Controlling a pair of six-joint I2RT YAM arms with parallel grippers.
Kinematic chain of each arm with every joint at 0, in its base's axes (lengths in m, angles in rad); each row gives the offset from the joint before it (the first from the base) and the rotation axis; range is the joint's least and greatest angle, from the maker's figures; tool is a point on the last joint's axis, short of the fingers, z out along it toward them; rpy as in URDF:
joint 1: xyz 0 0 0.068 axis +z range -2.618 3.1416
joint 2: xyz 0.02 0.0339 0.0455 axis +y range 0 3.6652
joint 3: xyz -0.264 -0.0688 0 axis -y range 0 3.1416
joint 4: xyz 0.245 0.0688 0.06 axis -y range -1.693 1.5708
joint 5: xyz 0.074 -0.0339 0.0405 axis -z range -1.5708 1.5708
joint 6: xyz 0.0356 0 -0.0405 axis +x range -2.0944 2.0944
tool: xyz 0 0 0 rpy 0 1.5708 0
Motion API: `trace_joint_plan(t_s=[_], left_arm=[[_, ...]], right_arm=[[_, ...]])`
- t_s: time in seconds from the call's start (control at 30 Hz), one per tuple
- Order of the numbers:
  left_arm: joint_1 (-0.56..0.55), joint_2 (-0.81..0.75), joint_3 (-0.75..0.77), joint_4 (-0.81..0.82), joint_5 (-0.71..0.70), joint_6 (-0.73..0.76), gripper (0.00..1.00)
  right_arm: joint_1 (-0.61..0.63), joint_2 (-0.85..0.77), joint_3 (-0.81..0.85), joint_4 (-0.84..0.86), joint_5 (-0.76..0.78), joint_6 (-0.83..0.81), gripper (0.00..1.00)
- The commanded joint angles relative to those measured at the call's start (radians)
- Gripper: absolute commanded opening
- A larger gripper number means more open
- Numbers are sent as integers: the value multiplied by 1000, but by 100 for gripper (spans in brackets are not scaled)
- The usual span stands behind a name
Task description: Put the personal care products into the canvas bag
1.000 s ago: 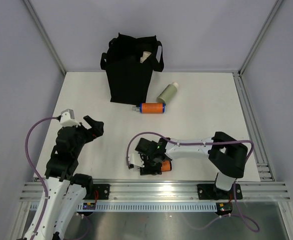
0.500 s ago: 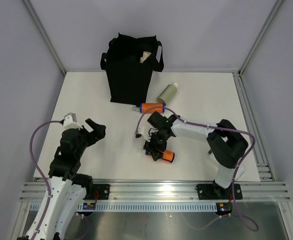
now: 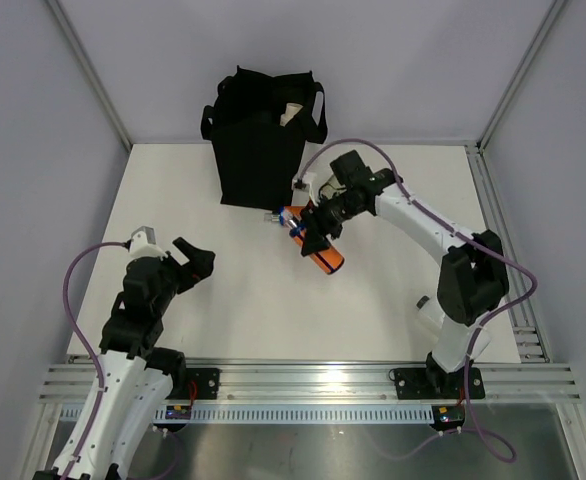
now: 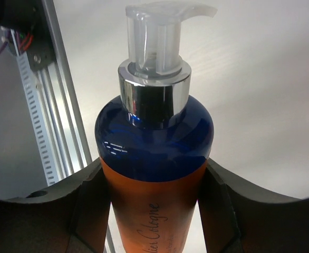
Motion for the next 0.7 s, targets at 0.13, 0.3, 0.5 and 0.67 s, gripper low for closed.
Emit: trace_joint_plan(t_s=[0.13, 0.3, 0.5, 0.67], left_arm=[[1, -5, -3, 43, 28, -12, 99], [1, -22, -20, 54, 31, -24, 99], [1, 6, -37, 87, 44, -32, 99], [1, 42, -40, 130, 92, -40, 99]], right_arm=[[-63, 102, 565, -37, 52, 78, 0], [-76, 227, 925, 44, 214, 180, 0], [-76, 288, 1035, 444, 469, 326, 0], [-74, 405, 1169, 730, 573, 329, 0]])
